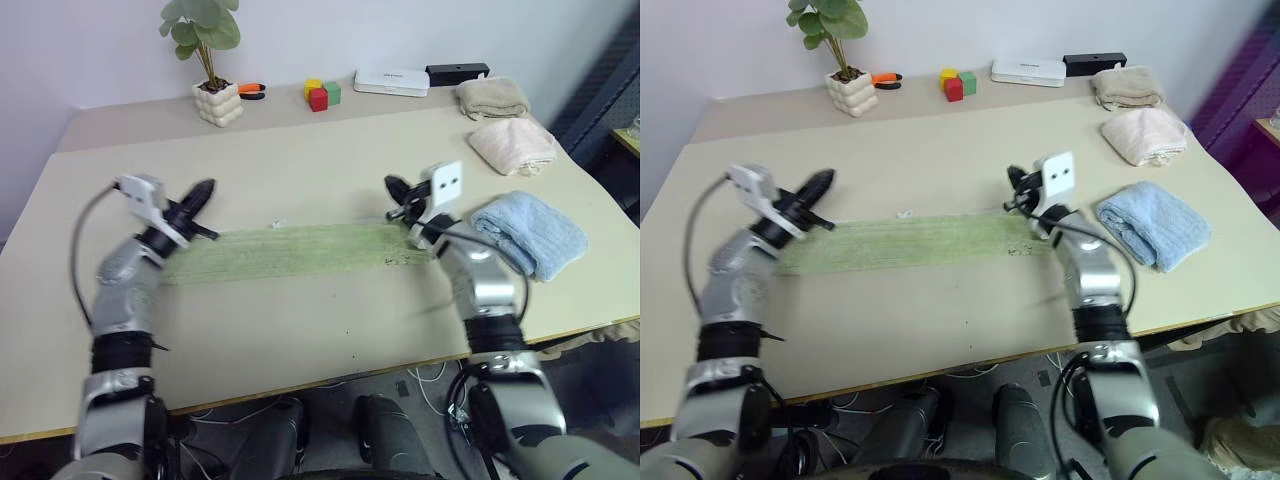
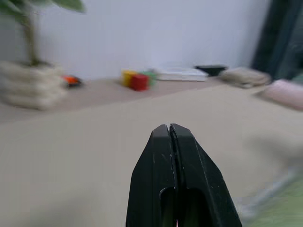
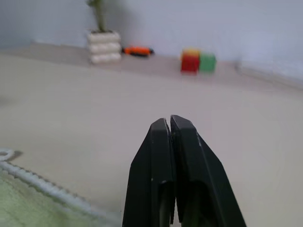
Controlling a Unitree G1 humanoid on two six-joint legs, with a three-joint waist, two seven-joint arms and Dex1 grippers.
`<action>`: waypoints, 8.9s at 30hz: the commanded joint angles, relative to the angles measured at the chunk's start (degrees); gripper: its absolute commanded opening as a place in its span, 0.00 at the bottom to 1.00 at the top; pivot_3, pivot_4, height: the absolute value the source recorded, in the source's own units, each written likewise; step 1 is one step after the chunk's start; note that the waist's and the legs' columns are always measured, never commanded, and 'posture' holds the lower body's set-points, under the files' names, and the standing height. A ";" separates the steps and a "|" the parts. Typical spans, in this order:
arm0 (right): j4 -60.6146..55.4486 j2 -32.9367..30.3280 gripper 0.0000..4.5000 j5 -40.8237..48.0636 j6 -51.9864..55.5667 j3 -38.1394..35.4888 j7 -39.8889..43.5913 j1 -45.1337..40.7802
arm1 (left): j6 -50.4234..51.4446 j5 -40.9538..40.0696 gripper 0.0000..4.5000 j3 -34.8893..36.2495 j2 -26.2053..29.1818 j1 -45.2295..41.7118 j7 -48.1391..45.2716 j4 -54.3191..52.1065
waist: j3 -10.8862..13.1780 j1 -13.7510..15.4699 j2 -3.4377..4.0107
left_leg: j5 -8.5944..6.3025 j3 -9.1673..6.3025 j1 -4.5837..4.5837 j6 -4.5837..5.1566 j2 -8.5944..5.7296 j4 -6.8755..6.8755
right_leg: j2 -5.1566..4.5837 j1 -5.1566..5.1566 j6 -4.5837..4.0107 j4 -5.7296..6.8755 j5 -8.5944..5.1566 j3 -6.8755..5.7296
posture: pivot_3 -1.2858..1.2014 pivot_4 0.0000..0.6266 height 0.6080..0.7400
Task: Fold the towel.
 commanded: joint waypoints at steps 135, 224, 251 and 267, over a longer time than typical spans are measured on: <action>-26.32 -8.32 0.94 17.85 22.24 7.57 18.84 -0.63 | 8.83 -7.05 1.00 0.81 21.81 11.81 -29.98 -14.34 | 0.04 0.12 -0.03 | -0.21 -0.05 -0.04 0.00 0.08 -0.24 | -0.03 0.06 -0.07 -0.44 -0.08 -0.13 | 0.52 0.24 1.00; -18.86 -30.25 1.00 12.52 4.68 0.16 39.18 8.61 | 35.22 -62.31 0.01 3.65 0.19 21.11 45.44 -35.32 | -0.04 2.99 -0.06 | -0.22 -0.12 0.01 -0.01 0.07 -0.07 | -0.03 0.48 -0.28 -0.91 -0.19 -0.23 | 0.52 0.24 1.00; -29.98 -34.34 1.00 17.83 6.84 -14.02 32.22 21.70 | 27.91 -10.73 0.01 -29.87 -13.15 -18.80 -4.84 1.56 | 0.02 2.89 -0.11 | -0.27 -0.08 -0.12 0.12 0.08 -0.08 | -0.05 0.45 -0.09 -1.12 -0.09 -0.23 | 0.52 0.24 1.00; -26.70 -33.45 1.00 16.16 5.16 -11.63 29.69 16.52 | 25.23 -2.81 0.99 -29.46 -13.73 -14.99 -16.08 -0.88 | 0.03 2.93 -0.13 | -0.25 -0.11 -0.12 0.13 0.08 -0.06 | -0.05 0.44 0.00 -1.10 -0.04 -0.26 | 0.52 0.24 1.00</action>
